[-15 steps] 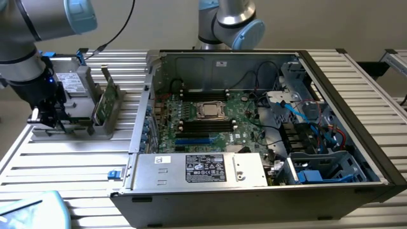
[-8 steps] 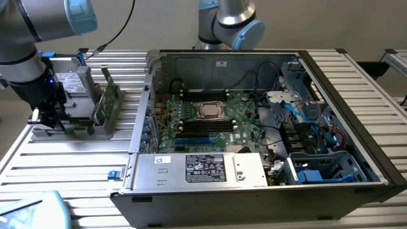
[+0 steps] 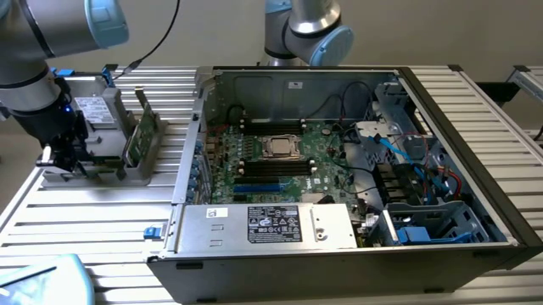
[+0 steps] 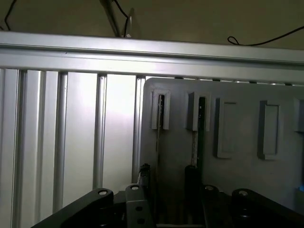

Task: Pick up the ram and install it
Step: 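Pick up the ram and move it above insertion slot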

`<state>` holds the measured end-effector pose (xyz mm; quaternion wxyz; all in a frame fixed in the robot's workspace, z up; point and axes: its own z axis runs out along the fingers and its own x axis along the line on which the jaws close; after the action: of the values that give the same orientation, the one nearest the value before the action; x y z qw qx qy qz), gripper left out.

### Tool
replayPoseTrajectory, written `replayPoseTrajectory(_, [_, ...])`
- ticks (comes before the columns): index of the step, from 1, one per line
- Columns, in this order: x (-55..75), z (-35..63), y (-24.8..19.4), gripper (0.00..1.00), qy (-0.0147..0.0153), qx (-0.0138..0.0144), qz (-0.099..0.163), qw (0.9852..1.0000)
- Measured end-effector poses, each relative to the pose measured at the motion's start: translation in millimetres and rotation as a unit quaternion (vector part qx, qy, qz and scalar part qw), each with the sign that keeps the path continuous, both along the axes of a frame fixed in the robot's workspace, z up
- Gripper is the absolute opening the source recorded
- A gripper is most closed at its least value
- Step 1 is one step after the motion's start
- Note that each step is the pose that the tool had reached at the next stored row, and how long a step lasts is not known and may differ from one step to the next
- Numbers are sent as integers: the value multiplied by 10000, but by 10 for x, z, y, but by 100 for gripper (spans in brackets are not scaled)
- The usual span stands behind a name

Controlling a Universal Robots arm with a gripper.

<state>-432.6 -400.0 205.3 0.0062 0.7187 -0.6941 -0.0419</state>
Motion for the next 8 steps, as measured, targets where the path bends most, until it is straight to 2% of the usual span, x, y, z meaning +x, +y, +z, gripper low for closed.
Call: replayPoseTrajectory(8, [-19, -42, -3, 43, 0, 0, 0, 10000])
